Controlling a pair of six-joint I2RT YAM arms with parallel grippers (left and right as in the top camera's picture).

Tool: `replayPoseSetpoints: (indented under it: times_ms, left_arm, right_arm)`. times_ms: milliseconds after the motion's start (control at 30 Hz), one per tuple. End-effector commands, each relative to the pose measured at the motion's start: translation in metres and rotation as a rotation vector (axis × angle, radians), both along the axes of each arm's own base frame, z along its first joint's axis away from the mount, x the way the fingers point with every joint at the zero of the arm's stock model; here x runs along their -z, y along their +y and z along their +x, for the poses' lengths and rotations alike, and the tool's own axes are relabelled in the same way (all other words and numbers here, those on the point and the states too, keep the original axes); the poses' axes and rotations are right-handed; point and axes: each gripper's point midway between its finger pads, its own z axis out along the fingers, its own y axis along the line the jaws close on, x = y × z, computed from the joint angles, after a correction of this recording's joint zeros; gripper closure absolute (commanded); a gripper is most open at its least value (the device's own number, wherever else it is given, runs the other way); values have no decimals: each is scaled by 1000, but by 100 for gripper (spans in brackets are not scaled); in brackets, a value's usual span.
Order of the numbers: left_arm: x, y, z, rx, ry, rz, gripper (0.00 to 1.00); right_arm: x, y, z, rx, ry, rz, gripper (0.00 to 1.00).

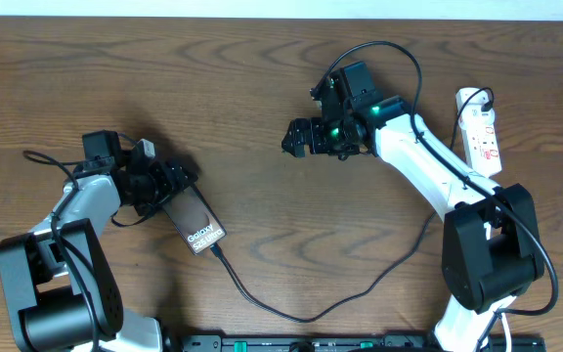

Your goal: Plug charger to phone and switch on socket

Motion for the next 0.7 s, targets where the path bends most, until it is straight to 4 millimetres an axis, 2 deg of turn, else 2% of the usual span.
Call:
replayPoseSetpoints:
  times_ms: [0,667]
  left_arm:
    - [39,22,-31,-32,155,145,23]
    - [41,28,-31,-103,186,159,22]
  right_arm:
    - [-7,4,3,-20,-31,2,1]
    - [-7,5,3,-22,-31,1,1]
